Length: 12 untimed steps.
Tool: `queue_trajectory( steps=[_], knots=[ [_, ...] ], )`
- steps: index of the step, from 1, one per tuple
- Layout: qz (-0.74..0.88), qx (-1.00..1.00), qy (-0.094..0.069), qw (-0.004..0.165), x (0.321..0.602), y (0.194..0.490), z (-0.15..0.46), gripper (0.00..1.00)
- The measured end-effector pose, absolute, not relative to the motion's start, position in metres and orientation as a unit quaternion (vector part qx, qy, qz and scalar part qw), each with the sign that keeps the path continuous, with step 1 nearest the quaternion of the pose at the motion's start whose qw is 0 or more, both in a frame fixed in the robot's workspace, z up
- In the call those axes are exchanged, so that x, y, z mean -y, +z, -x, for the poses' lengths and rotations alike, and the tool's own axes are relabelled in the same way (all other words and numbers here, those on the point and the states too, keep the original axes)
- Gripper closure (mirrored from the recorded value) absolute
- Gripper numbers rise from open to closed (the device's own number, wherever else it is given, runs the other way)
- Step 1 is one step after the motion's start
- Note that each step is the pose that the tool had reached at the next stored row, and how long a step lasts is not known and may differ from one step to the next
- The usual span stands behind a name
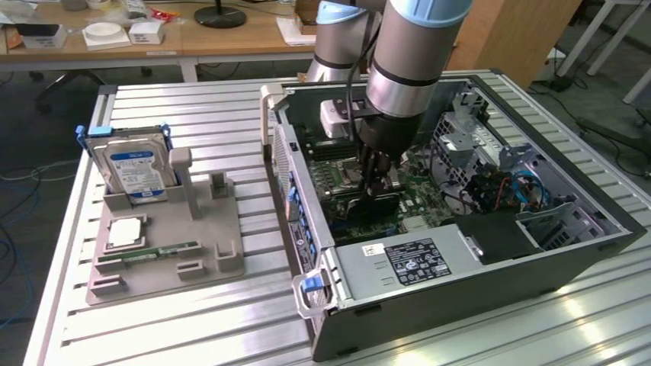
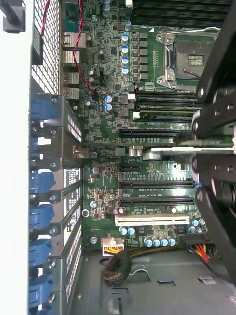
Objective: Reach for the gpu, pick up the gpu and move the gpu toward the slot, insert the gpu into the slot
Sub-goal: 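Insert the gpu into the slot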
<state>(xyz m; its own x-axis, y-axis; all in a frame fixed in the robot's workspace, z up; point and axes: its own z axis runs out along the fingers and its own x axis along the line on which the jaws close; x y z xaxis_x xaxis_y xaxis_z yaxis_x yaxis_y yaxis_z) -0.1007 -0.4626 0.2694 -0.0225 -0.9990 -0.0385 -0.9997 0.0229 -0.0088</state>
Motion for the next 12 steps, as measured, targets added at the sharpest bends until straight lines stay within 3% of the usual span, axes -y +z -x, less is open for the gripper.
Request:
queue_trajectory(
  steps=[3,12],
  knots=[
    [0.699,-0.715,0.01,0.017,0.4626,0.2694,0.1007,0.9],
    [0.699,-0.715,0.01,0.017,0.4626,0.2694,0.1007,0.9]
  ],
)
